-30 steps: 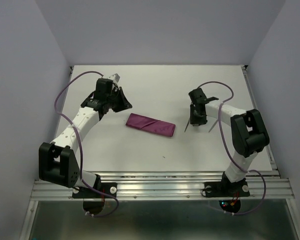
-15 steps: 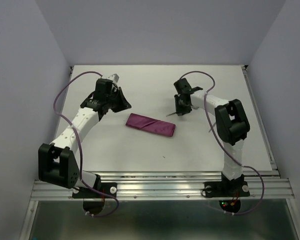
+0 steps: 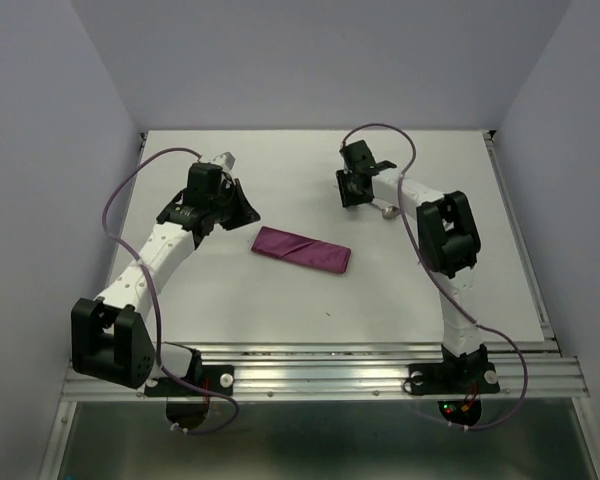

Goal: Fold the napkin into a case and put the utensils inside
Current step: Move the spoon to the center of the board, then pick up the spoon from the center of the board.

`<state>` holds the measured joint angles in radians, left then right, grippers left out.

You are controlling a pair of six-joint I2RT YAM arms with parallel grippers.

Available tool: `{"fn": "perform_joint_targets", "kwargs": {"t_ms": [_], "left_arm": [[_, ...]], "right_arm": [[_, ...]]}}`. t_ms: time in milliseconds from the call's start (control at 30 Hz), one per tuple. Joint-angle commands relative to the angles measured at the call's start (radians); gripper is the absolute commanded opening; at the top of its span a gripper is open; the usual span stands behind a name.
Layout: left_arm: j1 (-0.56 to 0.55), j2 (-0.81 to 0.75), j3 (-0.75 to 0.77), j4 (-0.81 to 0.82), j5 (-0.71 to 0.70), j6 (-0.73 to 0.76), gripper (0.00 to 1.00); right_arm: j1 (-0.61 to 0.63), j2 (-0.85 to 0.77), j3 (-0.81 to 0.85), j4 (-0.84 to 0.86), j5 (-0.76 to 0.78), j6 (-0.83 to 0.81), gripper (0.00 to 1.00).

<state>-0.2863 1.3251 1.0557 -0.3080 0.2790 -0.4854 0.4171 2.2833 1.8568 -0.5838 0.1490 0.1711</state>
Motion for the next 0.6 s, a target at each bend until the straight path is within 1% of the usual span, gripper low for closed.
{"fn": "perform_joint_targets", "kwargs": {"t_ms": [0, 100, 200, 400, 500, 533, 567], "left_arm": [[0.002, -0.006, 0.003, 0.032, 0.018, 0.008, 0.0], [0.001, 0.038, 0.026, 0.029, 0.042, 0.033, 0.0], [0.001, 0.104, 0.058, 0.017, 0.037, 0.044, 0.0], [0.001, 0.242, 0.084, 0.059, 0.042, 0.033, 0.0], [0.001, 0.321, 0.13, 0.067, 0.043, 0.018, 0.0], [0.001, 0.335, 0.141, 0.069, 0.037, 0.013, 0.0], [0.001, 0.367, 0.153, 0.069, 0.035, 0.013, 0.0]], "right_arm": [[-0.029, -0.197, -0.163, 0.182, 0.043, -0.134, 0.46], [-0.04, -0.165, -0.121, 0.165, 0.044, -0.191, 0.56], [-0.049, -0.148, -0.102, 0.147, 0.064, -0.214, 0.59], [-0.072, -0.162, -0.116, 0.148, 0.066, -0.24, 0.6], [-0.112, -0.139, -0.105, 0.128, 0.025, -0.265, 0.6], [-0.121, -0.127, -0.091, 0.105, -0.038, -0.28, 0.6], [-0.121, -0.113, -0.076, 0.067, -0.055, -0.282, 0.6]]}}
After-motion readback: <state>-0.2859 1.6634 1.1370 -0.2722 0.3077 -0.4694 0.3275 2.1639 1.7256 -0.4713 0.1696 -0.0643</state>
